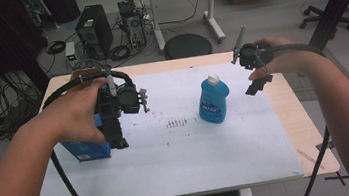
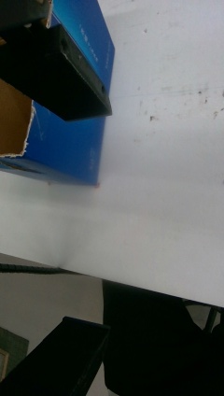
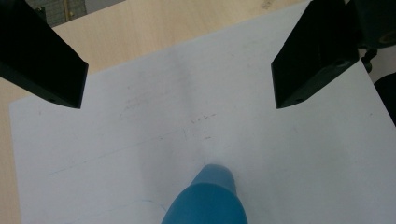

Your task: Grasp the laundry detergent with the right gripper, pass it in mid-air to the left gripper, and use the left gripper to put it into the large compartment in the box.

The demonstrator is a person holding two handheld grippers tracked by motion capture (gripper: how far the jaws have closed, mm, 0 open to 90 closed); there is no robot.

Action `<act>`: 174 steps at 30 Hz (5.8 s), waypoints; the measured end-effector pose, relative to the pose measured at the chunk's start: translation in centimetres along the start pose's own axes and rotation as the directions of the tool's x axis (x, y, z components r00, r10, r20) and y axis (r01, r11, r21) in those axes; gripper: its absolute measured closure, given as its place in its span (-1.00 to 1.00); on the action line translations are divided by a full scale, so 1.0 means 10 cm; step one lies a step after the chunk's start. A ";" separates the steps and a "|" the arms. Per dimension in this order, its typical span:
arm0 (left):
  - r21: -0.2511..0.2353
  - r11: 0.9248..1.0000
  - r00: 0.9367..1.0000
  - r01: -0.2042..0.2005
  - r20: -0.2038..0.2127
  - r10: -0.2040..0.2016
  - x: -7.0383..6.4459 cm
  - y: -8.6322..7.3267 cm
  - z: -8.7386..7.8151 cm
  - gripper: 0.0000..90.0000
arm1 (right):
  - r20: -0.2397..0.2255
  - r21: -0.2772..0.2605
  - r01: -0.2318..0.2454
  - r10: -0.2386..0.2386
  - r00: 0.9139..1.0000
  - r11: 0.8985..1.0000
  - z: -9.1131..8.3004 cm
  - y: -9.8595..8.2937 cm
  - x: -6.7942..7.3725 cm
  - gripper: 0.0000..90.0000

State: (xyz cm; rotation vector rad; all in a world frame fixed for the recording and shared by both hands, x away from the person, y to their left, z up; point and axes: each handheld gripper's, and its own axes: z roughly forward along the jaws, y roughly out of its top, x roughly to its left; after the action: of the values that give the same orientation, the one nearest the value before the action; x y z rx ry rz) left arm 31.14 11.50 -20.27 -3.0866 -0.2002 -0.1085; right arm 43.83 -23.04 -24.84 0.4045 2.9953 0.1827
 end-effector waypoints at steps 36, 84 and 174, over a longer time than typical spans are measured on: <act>0.007 1.000 1.000 -0.010 0.029 0.010 -0.16 -0.04 0.27 -0.99 | -0.018 -0.068 -0.004 0.003 1.000 0.998 0.34 -0.08 0.15 -0.92; -0.003 0.999 0.997 -0.047 0.053 0.047 -0.30 -0.05 0.52 -0.99 | -0.085 -0.380 -0.170 0.148 0.985 0.909 1.07 -0.26 0.28 -0.91; 0.014 0.997 0.996 -0.079 0.052 0.078 -0.39 0.09 0.56 -0.99 | -0.117 -0.790 -0.270 0.297 0.948 0.551 1.72 -0.18 0.36 -0.76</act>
State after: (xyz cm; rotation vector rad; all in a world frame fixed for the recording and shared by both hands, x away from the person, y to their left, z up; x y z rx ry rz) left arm 27.79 10.41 -26.13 -3.0786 -0.0804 -0.0250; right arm 42.08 -21.99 -42.35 0.7393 2.4045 1.4662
